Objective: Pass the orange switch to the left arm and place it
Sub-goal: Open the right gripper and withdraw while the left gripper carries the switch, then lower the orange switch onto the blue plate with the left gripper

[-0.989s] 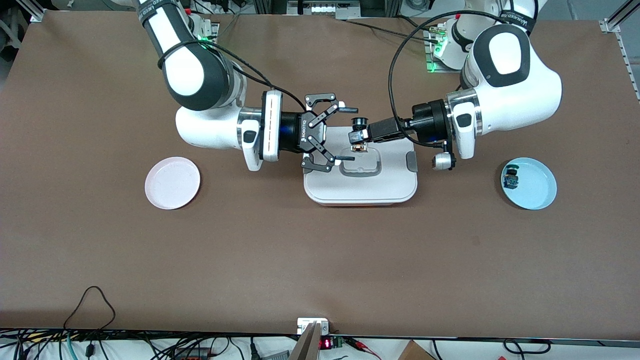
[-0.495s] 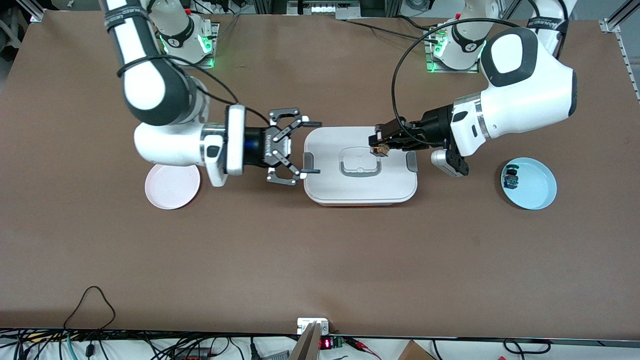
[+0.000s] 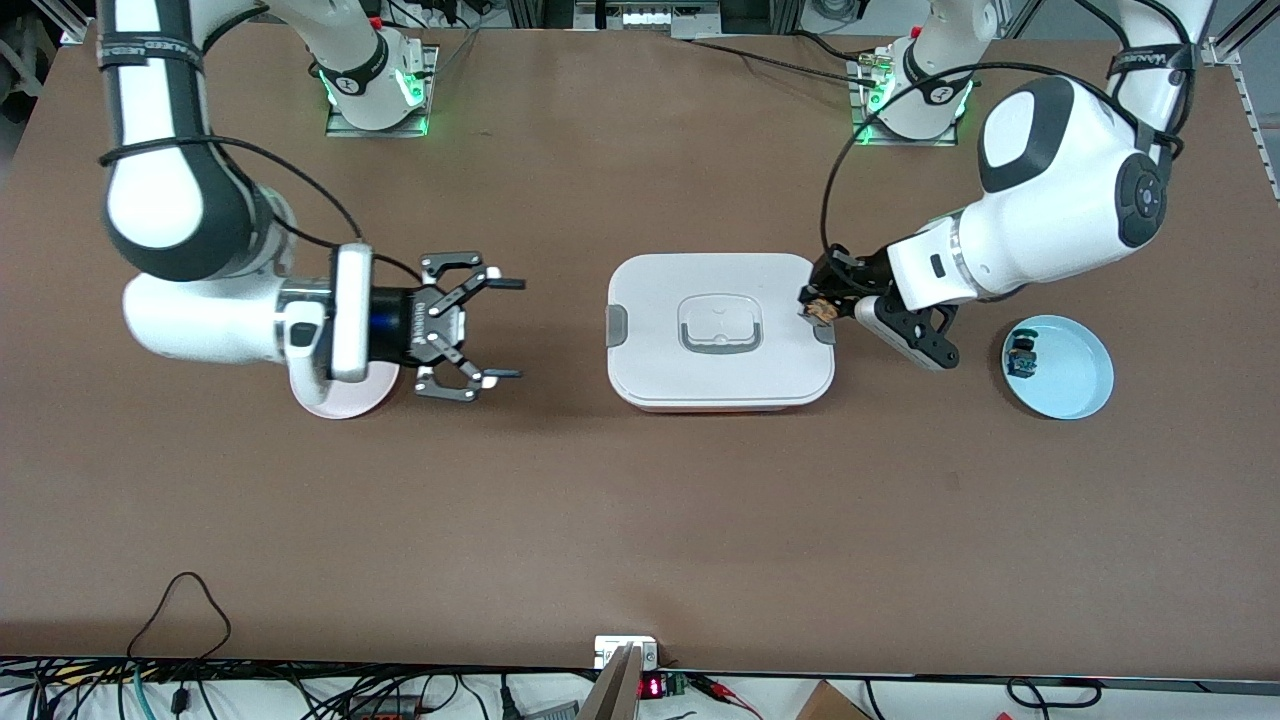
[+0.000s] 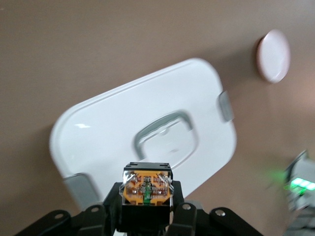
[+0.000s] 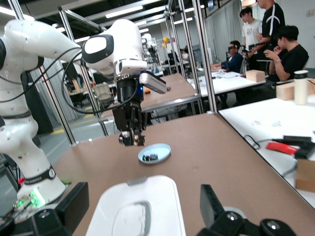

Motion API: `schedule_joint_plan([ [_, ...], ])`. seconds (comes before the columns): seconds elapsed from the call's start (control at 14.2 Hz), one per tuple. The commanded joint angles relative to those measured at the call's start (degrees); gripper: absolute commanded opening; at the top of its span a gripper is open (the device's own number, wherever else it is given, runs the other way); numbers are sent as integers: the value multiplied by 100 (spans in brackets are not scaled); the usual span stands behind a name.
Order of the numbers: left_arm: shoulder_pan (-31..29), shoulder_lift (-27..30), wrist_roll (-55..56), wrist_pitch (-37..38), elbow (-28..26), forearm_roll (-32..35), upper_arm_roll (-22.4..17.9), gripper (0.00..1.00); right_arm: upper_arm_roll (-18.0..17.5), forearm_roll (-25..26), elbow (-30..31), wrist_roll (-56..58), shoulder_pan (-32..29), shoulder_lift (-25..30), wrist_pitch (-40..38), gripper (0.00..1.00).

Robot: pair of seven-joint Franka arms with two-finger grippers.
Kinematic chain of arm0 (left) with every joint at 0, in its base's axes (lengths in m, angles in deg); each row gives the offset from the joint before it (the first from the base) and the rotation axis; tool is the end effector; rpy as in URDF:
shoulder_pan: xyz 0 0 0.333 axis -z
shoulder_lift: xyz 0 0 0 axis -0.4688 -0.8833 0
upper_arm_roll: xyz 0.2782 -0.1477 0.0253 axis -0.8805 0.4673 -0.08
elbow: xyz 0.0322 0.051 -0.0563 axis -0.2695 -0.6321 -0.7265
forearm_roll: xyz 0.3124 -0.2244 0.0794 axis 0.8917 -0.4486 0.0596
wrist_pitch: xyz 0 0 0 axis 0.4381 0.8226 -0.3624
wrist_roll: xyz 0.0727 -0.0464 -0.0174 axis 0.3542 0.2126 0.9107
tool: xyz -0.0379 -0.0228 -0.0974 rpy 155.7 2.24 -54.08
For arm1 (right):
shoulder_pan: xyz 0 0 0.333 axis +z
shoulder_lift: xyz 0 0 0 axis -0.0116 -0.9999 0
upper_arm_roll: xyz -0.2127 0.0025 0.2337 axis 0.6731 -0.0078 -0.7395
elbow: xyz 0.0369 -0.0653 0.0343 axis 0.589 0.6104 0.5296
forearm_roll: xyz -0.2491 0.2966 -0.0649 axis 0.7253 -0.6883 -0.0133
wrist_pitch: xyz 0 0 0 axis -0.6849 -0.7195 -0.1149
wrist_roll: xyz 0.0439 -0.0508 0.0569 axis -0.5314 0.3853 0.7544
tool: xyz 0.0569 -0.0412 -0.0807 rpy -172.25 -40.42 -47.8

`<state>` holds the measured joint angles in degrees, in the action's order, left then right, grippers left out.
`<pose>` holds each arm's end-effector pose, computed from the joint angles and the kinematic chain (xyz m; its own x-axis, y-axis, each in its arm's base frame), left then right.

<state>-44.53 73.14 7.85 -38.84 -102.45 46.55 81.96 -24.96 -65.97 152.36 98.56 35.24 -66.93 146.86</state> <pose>0.5751 -0.1971 0.4444 0.9125 -0.4054 0.0553 -0.3859 -0.8076 0.4460 0.6432 0.2297 0.4473 0.2283 0.2246 0.9473 0.9732 -0.0262 -0.2284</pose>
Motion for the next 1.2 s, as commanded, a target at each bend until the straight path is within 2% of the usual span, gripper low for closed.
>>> schedule_joint_plan([
  [0.0,-293,-170,-900,355,80,936,34,23,207,608,137,-434,6,221,-66,100],
  [0.21,-609,-310,-1830,662,19,2113,34,23,216,1548,119,-1488,-117,300,-136,100],
  [0.35,-1003,-590,-2779,734,10,2887,34,23,225,1953,128,-2069,-196,318,-127,100],
  [0.57,-1742,-960,-4168,646,10,3662,34,23,330,2393,110,-3736,-285,344,-119,100],
  [0.71,-2050,-1005,-4960,436,-86,4251,34,23,348,2962,84,-4502,-276,414,-119,100],
  [0.92,-2534,-1162,-5883,172,-236,4403,25,23,339,3860,32,-5591,-241,476,-110,100],
  [1.13,-2982,-1505,-6684,-529,-420,4649,25,23,322,4518,31,-7032,-180,476,-31,100],
])
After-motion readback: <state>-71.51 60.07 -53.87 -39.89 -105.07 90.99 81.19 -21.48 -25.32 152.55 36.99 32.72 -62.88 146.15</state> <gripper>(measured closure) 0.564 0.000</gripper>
